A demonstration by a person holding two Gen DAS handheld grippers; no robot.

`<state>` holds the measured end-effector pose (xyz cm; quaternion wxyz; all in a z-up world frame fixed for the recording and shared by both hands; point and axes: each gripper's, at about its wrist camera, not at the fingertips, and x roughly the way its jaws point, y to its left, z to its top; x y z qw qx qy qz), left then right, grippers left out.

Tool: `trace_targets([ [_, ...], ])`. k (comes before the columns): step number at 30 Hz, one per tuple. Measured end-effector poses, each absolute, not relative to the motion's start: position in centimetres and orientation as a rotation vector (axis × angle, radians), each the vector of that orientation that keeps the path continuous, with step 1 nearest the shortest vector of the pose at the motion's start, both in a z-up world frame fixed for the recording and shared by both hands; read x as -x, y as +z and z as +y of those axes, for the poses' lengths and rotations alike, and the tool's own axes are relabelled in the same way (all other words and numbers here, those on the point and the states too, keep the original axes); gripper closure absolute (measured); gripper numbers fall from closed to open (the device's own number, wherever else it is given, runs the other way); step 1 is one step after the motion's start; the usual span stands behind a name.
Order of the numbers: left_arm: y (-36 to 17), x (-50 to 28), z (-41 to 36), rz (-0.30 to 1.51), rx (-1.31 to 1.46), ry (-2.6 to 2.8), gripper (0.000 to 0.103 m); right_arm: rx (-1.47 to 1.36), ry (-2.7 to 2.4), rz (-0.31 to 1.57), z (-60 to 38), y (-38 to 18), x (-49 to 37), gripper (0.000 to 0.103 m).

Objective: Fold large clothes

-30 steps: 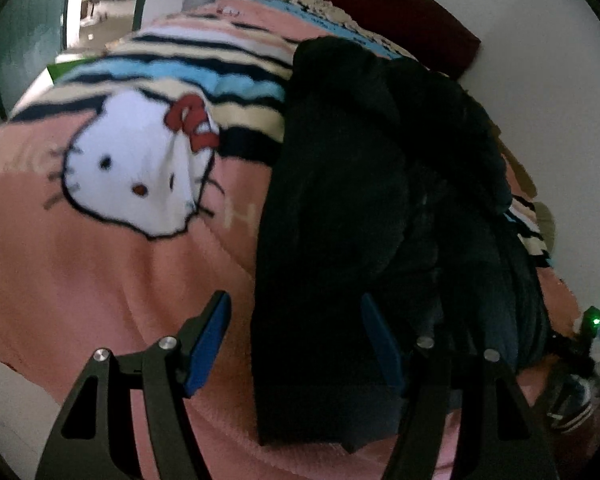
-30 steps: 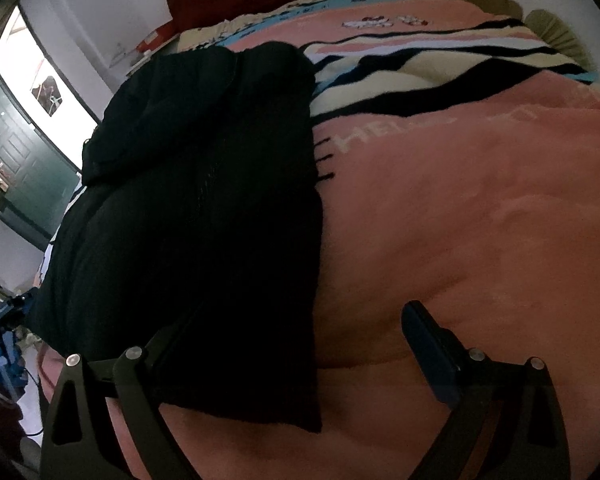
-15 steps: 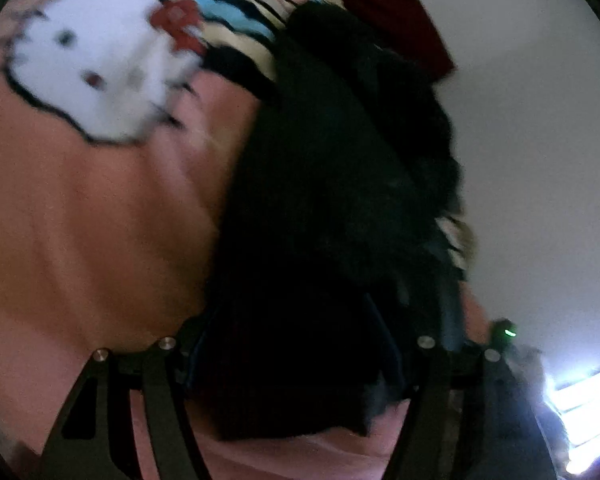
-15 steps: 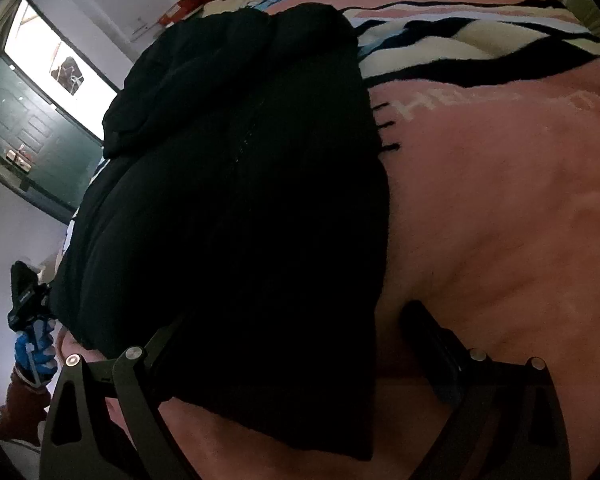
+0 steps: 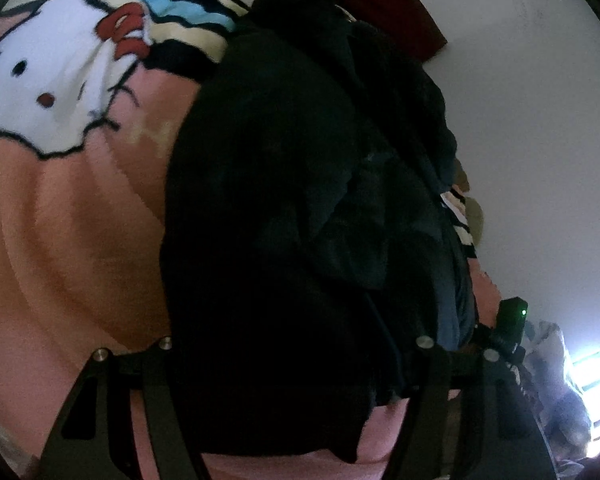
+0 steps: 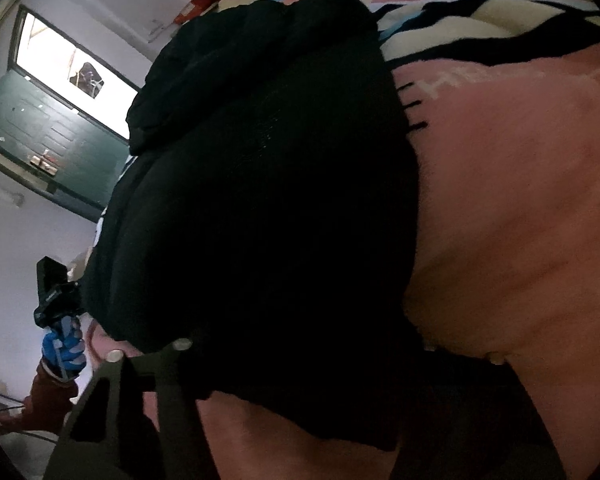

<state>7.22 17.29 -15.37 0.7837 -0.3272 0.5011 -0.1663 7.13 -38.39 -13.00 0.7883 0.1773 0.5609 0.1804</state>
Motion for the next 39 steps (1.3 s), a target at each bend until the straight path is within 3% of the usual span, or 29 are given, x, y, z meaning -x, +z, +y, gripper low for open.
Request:
trace_targets([
  [1, -15.1, -7.3, 17.0, 1.081, 0.691, -0.364, 0.044, -0.386, 0.393, 1.209, -38.4, -13.1, -7.1, 0.051],
  [2, -14.8, -7.2, 16.6, 1.079, 0.674, -0.368, 0.054, -0.396, 0.401, 1.207, -38.4, -13.1, -7.2, 0.054],
  [3, -14.5, -7.3, 16.4, 1.077, 0.662, -0.371, 0.065, -0.409, 0.412, 1.203, -38.4, -13.1, -7.1, 0.064],
  [5, -13.7, -7.3, 16.1, 1.068, 0.661, -0.374, 0.075, -0.448, 0.45, 1.189, -38.5, -12.9, -7.1, 0.077],
  [9, -11.5, -7.7, 15.1, 1.052, 0.64, -0.379, 0.082, -0.475, 0.482, 1.151, -38.2, -11.8, -7.1, 0.084],
  [20, -2.6, -12.7, 16.3, 0.869, 0.809, -0.513, 0.083, -0.655, 0.611, 0.896, -40.2, -4.1, -11.1, 0.085],
  [28, 1.4, -22.0, 19.6, 0.745, 0.954, -0.484, 0.083, -0.914, 0.619, 0.742, -43.2, -1.9, -18.0, 0.085],
  [33, 2.2, -30.1, 19.3, 0.765, 0.879, -0.41, 0.08, -0.881, 0.49, 0.746, -42.0, -1.1, -25.2, 0.084],
  [39, -0.9, -40.4, 18.7, 0.836, 0.813, -0.3, 0.078, -0.772, 0.358, 0.809, -39.8, -2.1, -35.2, 0.083],
])
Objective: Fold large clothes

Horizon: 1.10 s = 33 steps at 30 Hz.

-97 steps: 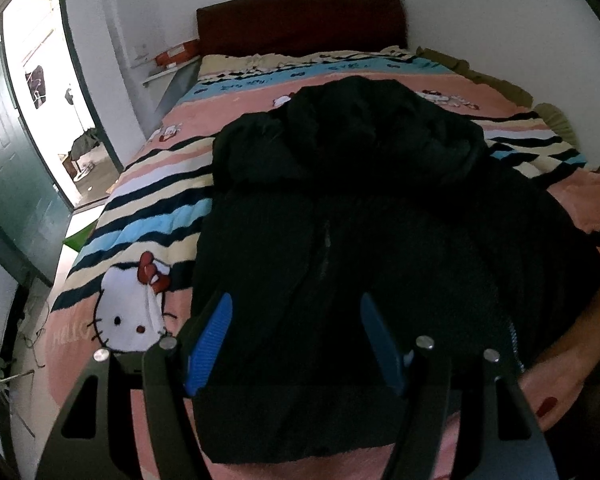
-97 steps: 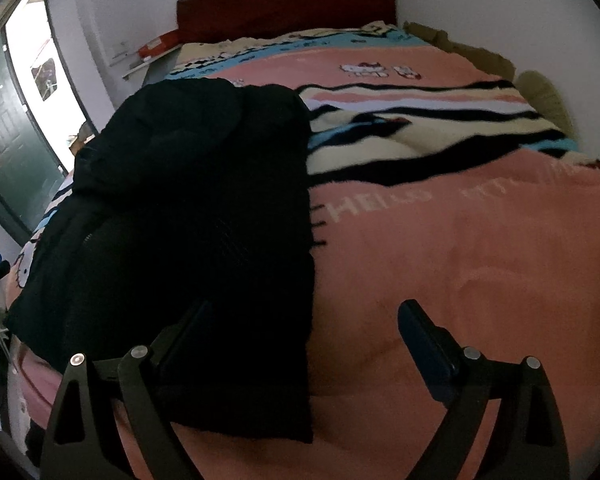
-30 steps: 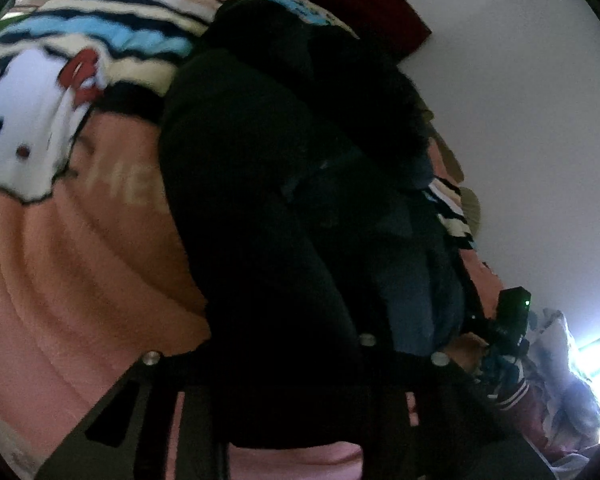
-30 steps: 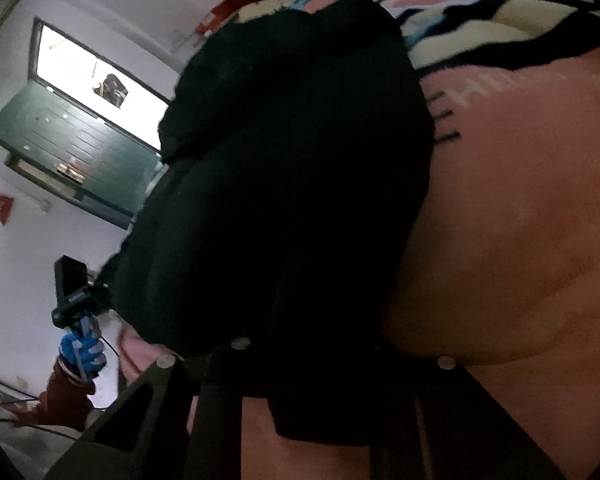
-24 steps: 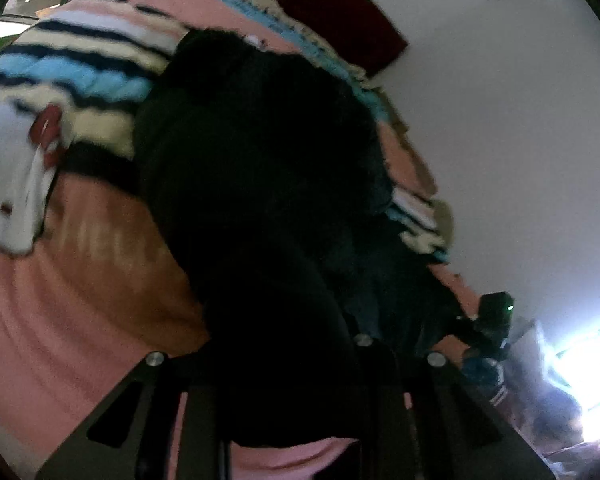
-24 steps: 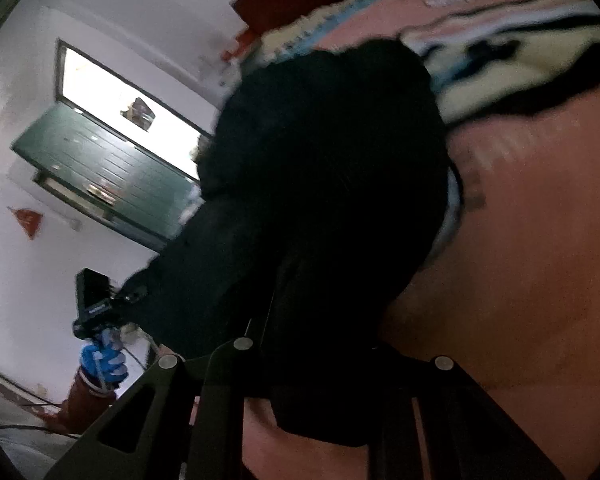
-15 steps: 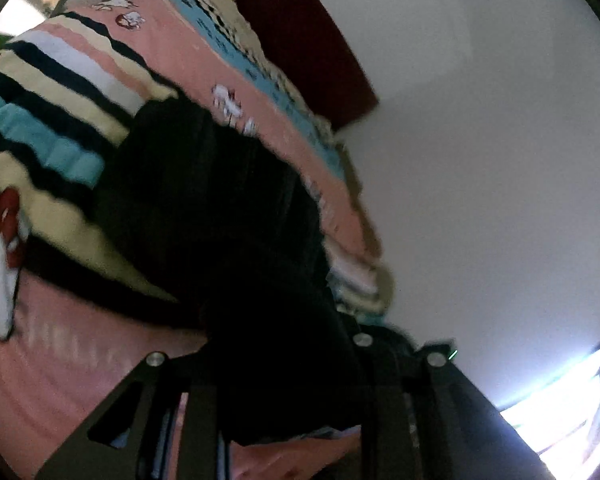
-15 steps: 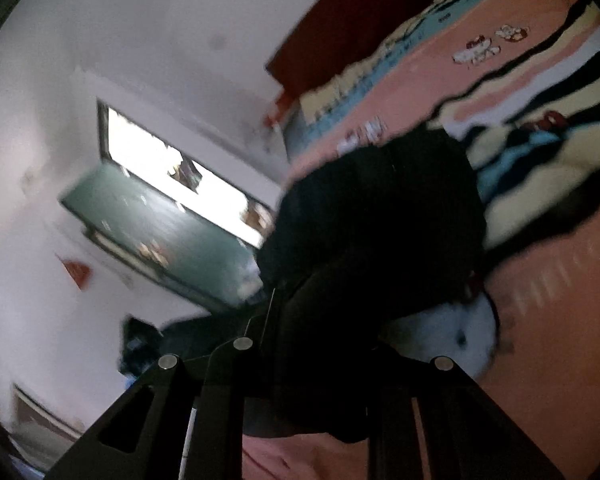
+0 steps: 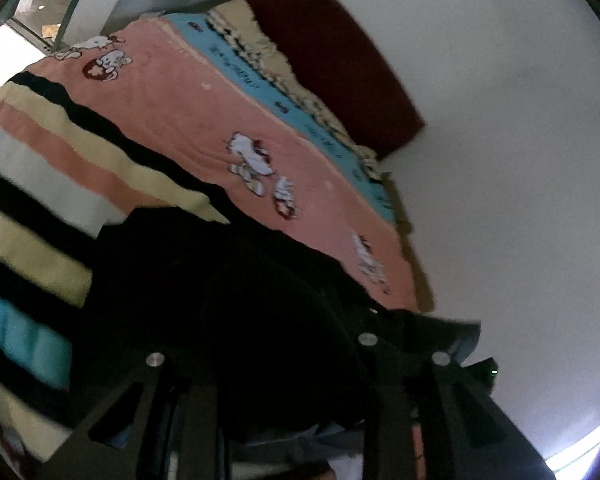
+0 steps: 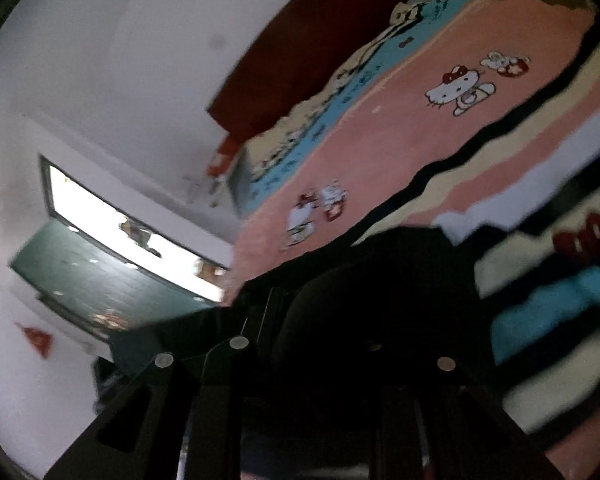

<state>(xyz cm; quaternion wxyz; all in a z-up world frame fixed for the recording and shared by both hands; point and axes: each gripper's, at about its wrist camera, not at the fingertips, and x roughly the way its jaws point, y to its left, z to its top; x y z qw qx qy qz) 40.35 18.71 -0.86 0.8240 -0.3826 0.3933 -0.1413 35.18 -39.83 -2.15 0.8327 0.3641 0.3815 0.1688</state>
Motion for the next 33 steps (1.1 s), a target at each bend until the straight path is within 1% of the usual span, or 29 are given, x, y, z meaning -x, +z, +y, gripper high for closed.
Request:
trace_targets([
  [3, -3.8, -45.2, 18.3, 0.881, 0.783, -0.264, 0.076, -0.748, 0.309, 0.854, -39.2, -4.1, -39.7, 0.083],
  [8, -11.1, -51.6, 17.7, 0.951, 0.778, -0.285, 0.073, -0.743, 0.248, 0.945, -38.3, -9.0, -45.4, 0.083],
  [11, -12.7, -52.4, 17.8, 0.925, 0.799, -0.313, 0.073, -0.774, 0.235, 0.969, -37.5, -11.7, -47.4, 0.083],
  [14, -13.3, -52.9, 18.5, 0.931, 0.844, -0.336, 0.073, -0.749, 0.222, 0.965, -36.9, -12.1, -48.2, 0.082],
  [16, -13.1, -52.8, 19.0, 0.928, 0.889, -0.351, 0.072, -0.766, 0.219, 0.961, -37.1, -12.1, -48.2, 0.078],
  [17, -12.7, -52.4, 19.3, 0.919, 0.914, -0.359, 0.068, -0.789, 0.217, 0.952, -37.3, -12.1, -48.0, 0.077],
  [19, -11.6, -52.0, 20.4, 0.877, 0.994, -0.391, 0.062, -0.783, 0.218, 0.934, -37.3, -11.5, -47.6, 0.068],
  [20, -10.8, -51.8, 21.1, 0.837, 1.044, -0.416, 0.056, -0.746, 0.217, 0.92, -37.2, -10.8, -47.3, 0.065],
  [21, -10.2, -51.4, 21.5, 0.813, 1.073, -0.427, 0.05, -0.719, 0.22, 0.911, -36.8, -10.2, -47.1, 0.059],
  [22, -9.4, -51.2, 22.4, 0.775, 1.122, -0.436, 0.049, -0.705, 0.227, 0.903, -36.7, -9.6, -47.0, 0.051],
  [24, -8.1, -51.0, 23.5, 0.741, 1.166, -0.438, 0.046, -0.709, 0.226, 0.879, -37.1, -8.2, -46.6, 0.041],
  [27, -5.6, -50.0, 24.5, 0.707, 1.134, -0.42, 0.046, -0.712, 0.218, 0.826, -37.9, -5.9, -45.6, 0.027],
  [30, -2.7, -48.3, 24.8, 0.674, 1.042, -0.393, 0.047, -0.609, 0.208, 0.784, -37.0, -2.9, -44.7, 0.027],
  [33, -0.5, -47.2, 23.9, 0.693, 0.921, -0.358, 0.047, -0.479, 0.234, 0.755, -34.3, -0.3, -43.9, 0.027],
])
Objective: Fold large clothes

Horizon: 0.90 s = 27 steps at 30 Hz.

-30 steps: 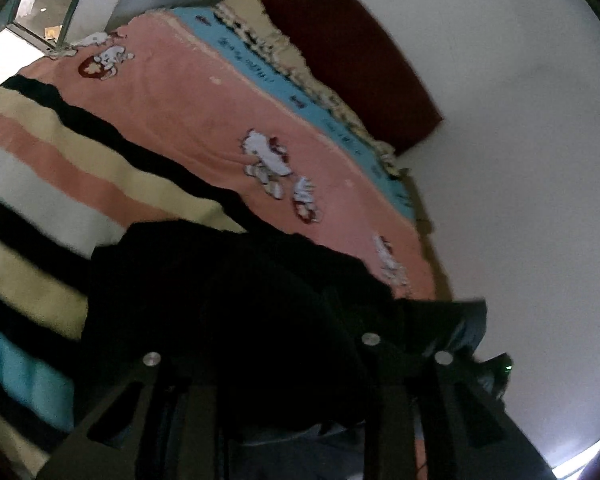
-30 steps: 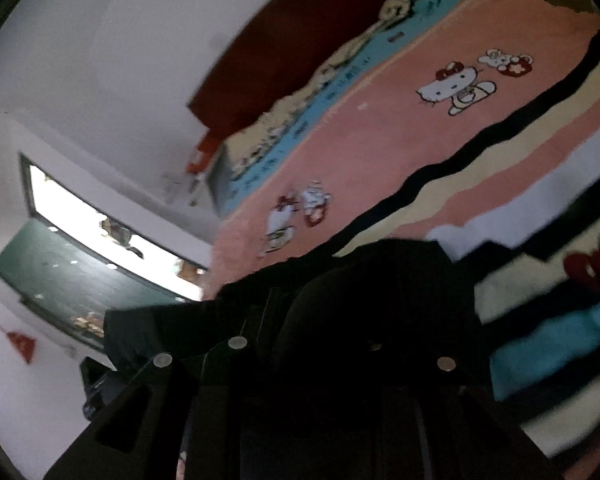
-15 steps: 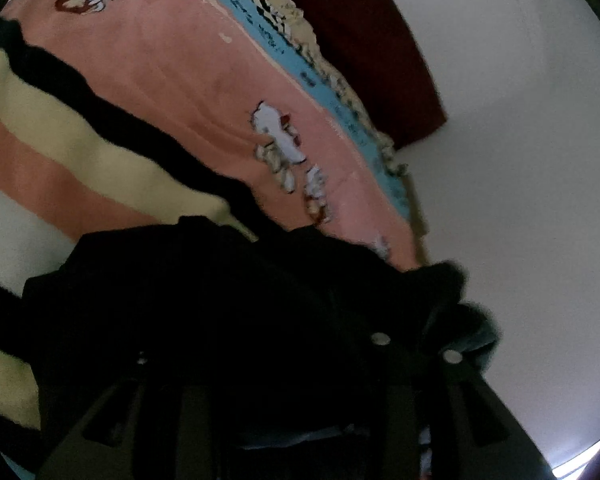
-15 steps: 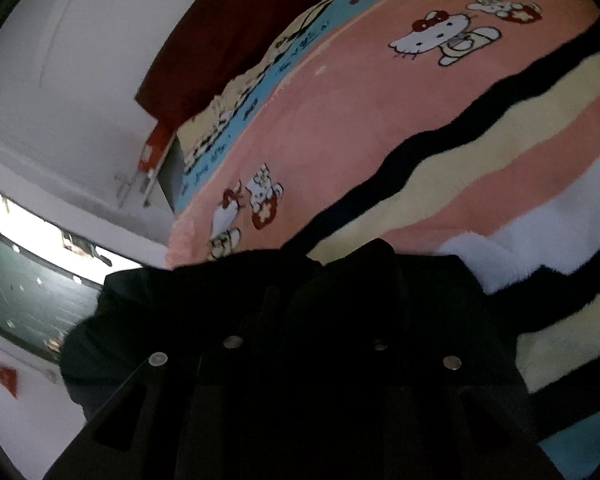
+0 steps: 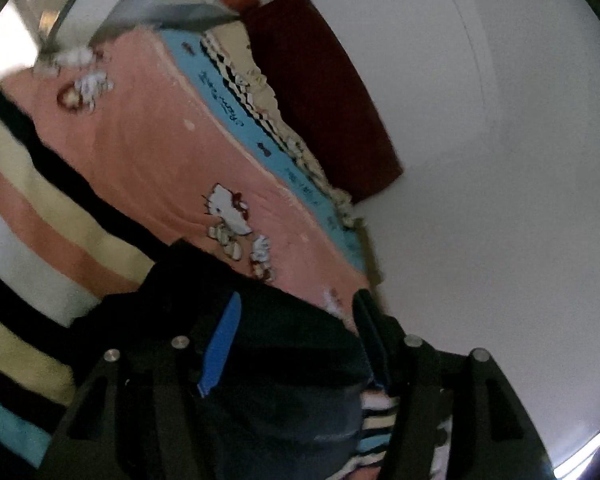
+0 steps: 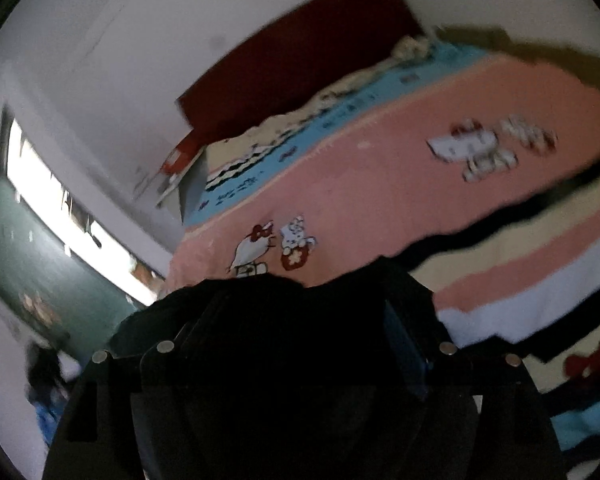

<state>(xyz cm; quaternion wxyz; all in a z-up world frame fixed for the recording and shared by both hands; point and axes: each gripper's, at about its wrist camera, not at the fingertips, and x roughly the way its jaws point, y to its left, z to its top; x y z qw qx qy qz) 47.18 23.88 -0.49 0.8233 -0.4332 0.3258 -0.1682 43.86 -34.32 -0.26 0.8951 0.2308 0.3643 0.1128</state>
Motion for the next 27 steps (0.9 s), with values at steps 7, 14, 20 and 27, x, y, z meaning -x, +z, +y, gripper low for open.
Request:
trace_targets([
  [7, 0.1, -47.5, 14.2, 0.856, 0.543, -0.376, 0.047, -0.138, 0.388, 0.791, -24.0, 0.6, -42.8, 0.027],
  [14, -3.3, -52.0, 5.4, 0.953, 0.271, -0.378, 0.047, -0.058, 0.355, 0.873, -20.3, -2.9, -47.0, 0.026],
  [20, -7.6, -58.3, 2.7, 1.019, 0.126, -0.286, 0.04, -0.01, 0.288, 0.958, -20.9, -6.0, -51.8, 0.022],
  [27, -10.9, -63.2, 2.0, 1.077, 0.095, -0.227, 0.037, -0.008, 0.238, 1.014, -20.9, -9.4, -56.4, 0.019],
])
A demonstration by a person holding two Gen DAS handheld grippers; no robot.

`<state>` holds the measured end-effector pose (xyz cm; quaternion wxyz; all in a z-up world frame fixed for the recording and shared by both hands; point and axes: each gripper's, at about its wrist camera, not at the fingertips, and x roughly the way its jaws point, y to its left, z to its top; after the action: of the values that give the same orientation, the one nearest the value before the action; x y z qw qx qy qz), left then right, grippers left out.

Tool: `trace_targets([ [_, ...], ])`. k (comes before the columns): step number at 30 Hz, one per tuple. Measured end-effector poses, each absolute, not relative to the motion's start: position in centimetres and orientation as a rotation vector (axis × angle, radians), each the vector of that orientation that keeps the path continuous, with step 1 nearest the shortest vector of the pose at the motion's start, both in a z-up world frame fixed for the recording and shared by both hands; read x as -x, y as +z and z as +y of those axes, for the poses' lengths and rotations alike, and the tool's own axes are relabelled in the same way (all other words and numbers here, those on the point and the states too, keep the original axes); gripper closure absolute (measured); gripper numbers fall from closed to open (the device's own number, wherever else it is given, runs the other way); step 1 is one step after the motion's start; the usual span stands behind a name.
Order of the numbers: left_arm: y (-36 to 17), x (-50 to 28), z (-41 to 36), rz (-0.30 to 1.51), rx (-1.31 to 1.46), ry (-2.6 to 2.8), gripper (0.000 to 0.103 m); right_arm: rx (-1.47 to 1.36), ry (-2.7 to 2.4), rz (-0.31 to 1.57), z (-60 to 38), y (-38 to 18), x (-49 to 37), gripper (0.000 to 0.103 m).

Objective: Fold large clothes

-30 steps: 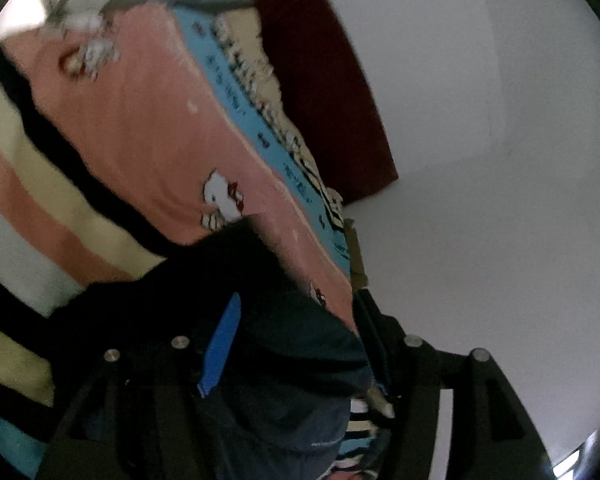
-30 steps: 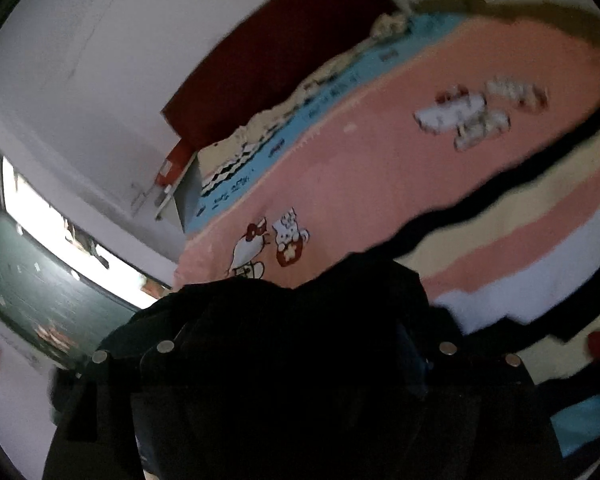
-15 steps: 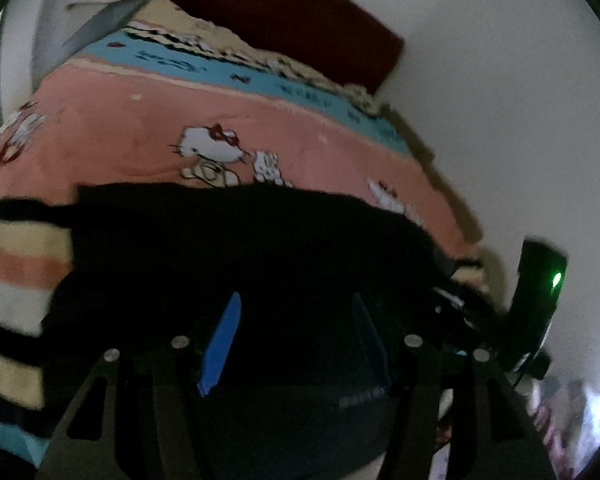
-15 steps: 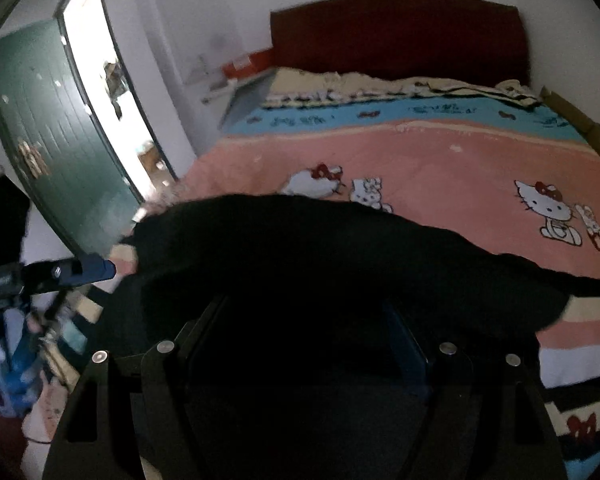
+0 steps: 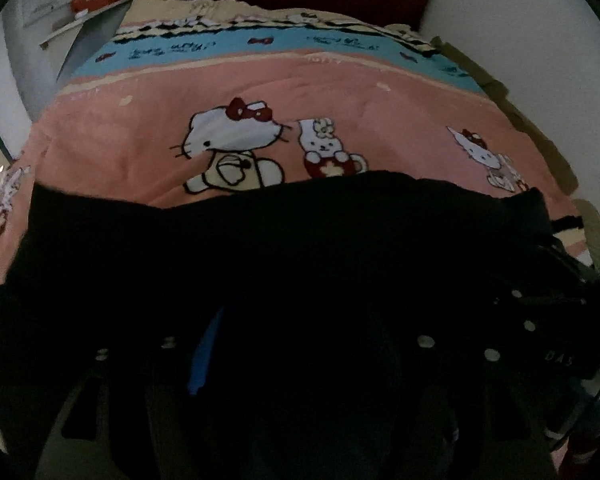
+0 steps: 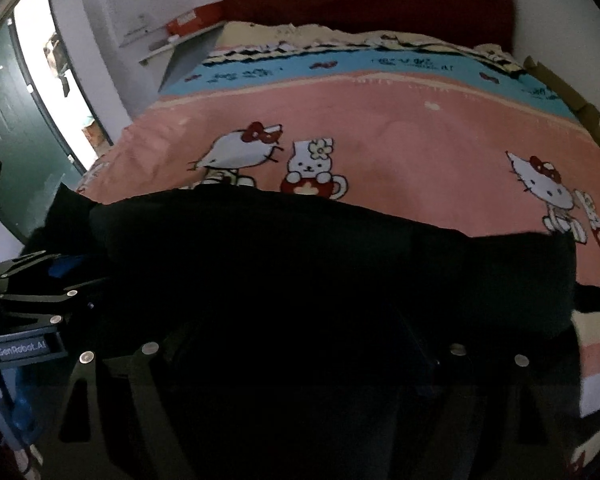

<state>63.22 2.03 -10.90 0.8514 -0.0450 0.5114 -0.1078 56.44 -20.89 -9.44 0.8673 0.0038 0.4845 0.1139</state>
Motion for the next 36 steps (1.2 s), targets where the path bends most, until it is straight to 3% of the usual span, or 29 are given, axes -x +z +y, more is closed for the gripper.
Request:
trace_targets([
  [12, -9.8, -60.7, 2.0, 1.016, 0.073, -0.184, 0.036, -0.048, 0.244, 0.973, -21.6, -9.8, -55.7, 0.019],
  [16, -7.7, -57.0, 4.0, 0.916, -0.009, -0.073, 0.036, 0.005, 0.238, 0.916, -22.8, -7.7, -52.9, 0.019],
  [26, -8.4, -53.9, 10.7, 0.931, -0.01, 0.093, 0.036, -0.073, 0.05, 0.983, -31.8, -10.0, -50.7, 0.018],
  [36, -5.7, -46.4, 7.5, 0.728, -0.008, -0.031, 0.036, -0.038, 0.243, 0.791, -25.1, -4.9, -44.1, 0.013],
])
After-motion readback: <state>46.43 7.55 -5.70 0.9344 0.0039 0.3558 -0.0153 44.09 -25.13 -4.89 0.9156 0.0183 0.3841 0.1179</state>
